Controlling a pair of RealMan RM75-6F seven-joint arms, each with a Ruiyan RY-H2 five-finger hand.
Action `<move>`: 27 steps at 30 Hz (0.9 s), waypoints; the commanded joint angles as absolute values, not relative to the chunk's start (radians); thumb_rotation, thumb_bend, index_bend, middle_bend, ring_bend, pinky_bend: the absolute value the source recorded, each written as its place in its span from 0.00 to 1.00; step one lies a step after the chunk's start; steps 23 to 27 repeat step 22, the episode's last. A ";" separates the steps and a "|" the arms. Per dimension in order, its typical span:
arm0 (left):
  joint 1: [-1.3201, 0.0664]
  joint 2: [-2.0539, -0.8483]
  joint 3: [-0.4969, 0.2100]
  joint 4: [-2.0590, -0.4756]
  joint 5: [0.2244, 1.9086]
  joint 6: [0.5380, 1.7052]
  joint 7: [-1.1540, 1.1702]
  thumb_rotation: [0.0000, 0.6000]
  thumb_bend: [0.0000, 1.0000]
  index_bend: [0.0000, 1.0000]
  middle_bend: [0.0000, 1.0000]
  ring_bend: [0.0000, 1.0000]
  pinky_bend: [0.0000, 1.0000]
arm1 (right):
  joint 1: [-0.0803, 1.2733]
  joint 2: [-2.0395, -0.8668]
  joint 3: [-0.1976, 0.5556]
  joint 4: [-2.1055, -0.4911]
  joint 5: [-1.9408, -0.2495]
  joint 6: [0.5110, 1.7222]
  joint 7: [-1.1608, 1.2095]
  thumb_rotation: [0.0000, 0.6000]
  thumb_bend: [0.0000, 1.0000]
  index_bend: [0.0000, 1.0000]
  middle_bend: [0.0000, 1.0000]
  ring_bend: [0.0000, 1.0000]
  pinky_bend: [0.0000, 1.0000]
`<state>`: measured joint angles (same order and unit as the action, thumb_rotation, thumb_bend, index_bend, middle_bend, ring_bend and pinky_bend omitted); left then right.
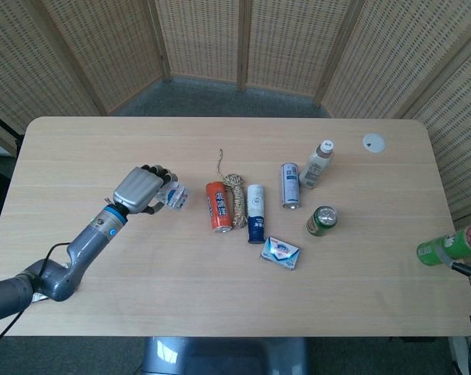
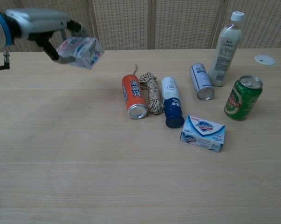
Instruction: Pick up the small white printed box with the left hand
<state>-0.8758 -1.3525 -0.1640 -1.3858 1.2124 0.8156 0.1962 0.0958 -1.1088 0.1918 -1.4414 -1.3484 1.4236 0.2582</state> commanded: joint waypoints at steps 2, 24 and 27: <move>-0.854 -1.199 -0.261 -1.539 1.179 0.900 0.174 1.00 0.43 0.41 0.45 0.53 0.36 | 0.101 -1.121 0.185 -1.435 -1.359 1.421 0.260 0.51 0.25 0.00 0.03 0.00 0.00; -0.843 -0.984 -0.383 -1.749 1.084 0.963 0.129 1.00 0.42 0.39 0.44 0.51 0.36 | 0.079 -1.124 0.163 -1.422 -1.388 1.452 0.299 0.51 0.24 0.00 0.03 0.00 0.00; -0.843 -0.984 -0.383 -1.749 1.084 0.963 0.129 1.00 0.42 0.39 0.44 0.51 0.36 | 0.079 -1.124 0.163 -1.422 -1.388 1.452 0.299 0.51 0.24 0.00 0.03 0.00 0.00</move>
